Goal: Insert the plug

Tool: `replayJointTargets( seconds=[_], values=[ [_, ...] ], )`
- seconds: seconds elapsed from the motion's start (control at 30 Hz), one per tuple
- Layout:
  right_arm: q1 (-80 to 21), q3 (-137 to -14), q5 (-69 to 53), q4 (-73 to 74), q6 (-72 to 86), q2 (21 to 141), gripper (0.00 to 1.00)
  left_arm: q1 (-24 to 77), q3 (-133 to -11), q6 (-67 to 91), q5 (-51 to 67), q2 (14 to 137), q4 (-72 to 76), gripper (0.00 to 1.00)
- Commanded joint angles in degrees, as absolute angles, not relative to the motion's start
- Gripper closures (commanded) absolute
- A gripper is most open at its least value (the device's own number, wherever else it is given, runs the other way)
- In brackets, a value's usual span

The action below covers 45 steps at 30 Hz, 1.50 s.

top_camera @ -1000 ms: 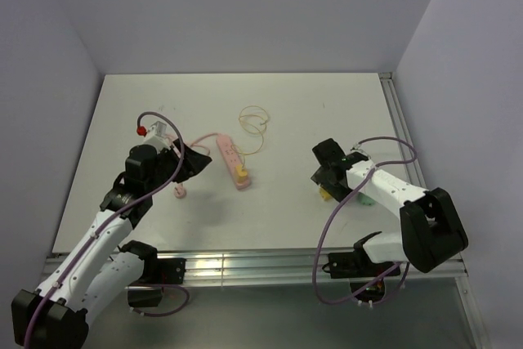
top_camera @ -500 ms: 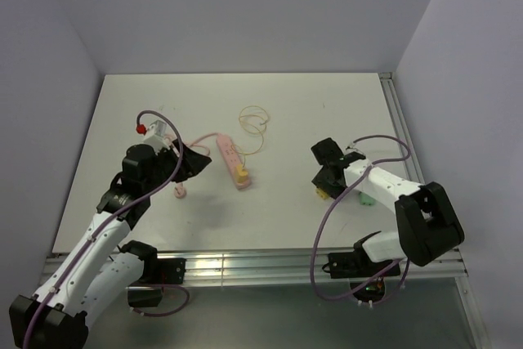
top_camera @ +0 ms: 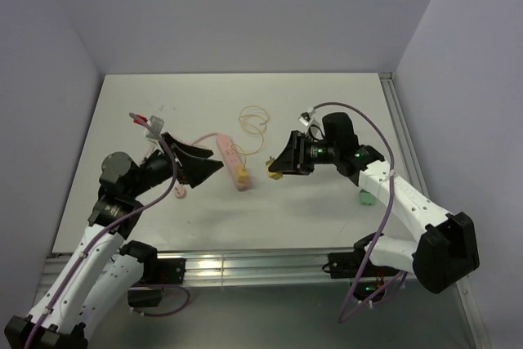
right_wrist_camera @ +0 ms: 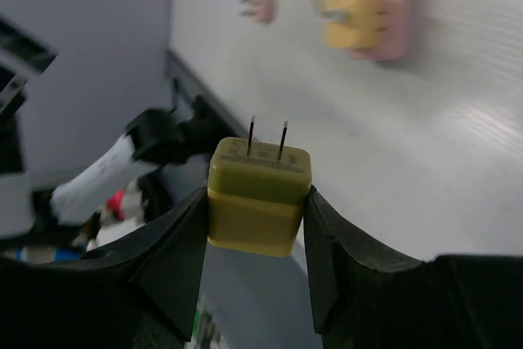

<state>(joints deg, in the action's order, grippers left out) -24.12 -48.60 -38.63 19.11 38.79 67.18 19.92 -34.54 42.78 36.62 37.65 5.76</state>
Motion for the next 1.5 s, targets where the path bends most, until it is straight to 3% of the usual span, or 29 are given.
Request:
replayJointTargets(
  seconds=[0.0,0.13,0.23,0.37,0.53,0.63,0.83,0.93,1.47],
  values=[
    [-24.08,-46.42,-62.66,4.68,43.05,65.13,1.00,20.30,-33.92,44.74,47.54,34.46,20.29,0.01],
    [-25.31,-40.98,-70.48,-15.48,60.84,65.57,1.00,22.14,-34.80,42.02,48.69,31.82,22.32,0.01],
    [-27.50,-40.95,-71.63,-21.09,65.30,63.55,1.00,24.25,-35.42,40.78,51.93,32.17,26.95,0.01],
    [-32.33,-44.55,-72.51,-17.24,62.41,61.00,1.00,28.90,-35.50,36.07,55.10,33.83,31.12,0.01],
    [-39.63,-51.32,-72.07,-4.75,55.19,61.52,1.00,41.03,-42.88,15.96,48.53,38.83,11.49,0.01],
    [-41.74,-52.47,-72.95,-4.14,55.64,61.70,1.00,45.26,-45.52,11.87,43.51,39.55,8.88,0.01],
    [-43.41,-54.49,-73.74,0.27,54.39,61.79,1.00,45.62,-44.03,11.87,47.02,39.28,13.45,0.01],
    [-44.29,-53.61,-74.00,-6.57,59.04,61.26,1.00,45.88,-43.51,12.21,48.51,39.99,14.06,0.03],
    [-47.55,-61.34,-74.88,-2.12,57.05,67.50,1.00,47.02,-44.56,12.74,59.94,43.16,14.76,0.19]
  ],
)
